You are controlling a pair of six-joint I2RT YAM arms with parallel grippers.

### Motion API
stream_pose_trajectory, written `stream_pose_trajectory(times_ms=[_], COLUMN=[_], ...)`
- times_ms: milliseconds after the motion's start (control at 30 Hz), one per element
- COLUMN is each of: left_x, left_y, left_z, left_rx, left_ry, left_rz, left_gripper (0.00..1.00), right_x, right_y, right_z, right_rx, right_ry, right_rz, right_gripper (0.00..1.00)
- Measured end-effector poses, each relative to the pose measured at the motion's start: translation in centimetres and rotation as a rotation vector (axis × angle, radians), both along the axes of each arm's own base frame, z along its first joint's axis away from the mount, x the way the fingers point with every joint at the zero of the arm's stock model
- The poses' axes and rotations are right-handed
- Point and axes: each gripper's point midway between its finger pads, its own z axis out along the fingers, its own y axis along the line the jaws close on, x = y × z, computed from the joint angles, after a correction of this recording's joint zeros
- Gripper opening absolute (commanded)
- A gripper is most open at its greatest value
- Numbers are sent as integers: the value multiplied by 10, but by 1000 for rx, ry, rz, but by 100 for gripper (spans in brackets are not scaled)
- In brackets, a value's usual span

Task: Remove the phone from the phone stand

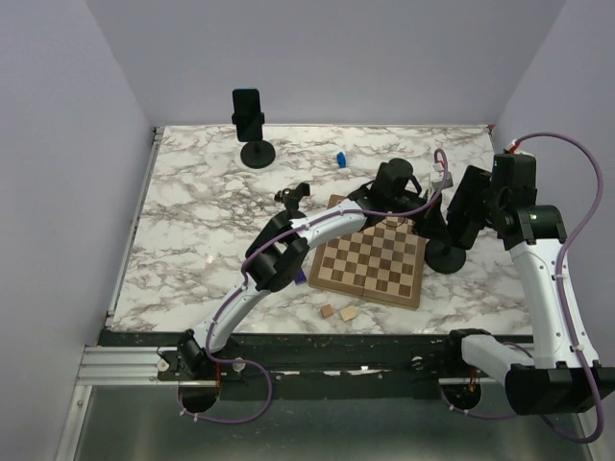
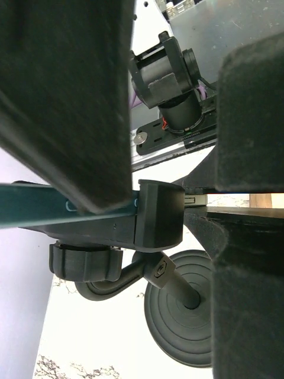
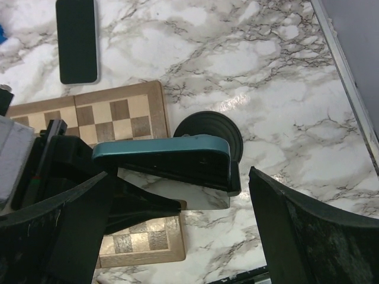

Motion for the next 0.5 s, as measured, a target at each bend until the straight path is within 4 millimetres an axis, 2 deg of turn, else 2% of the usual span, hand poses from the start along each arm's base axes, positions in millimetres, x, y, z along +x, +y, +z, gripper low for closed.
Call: stream_pose_trajectory(times_ms=[167,367,500], left_x=[0,-1,-3], left_y=[0,0,-2], left_z=[0,0,1], left_rx=[1,5,5], left_ry=[3,11,16], left_rz=[0,0,-3], left_gripper=[0,0,0], right_x=[3,8,9], right_y=[-1,-2,-3], right_z=[-13,-14,-13], right_rx=[-21,-41,-56], right_ry=[42,38,32], right_rz=[19,34,48], right_gripper=[99,84,84])
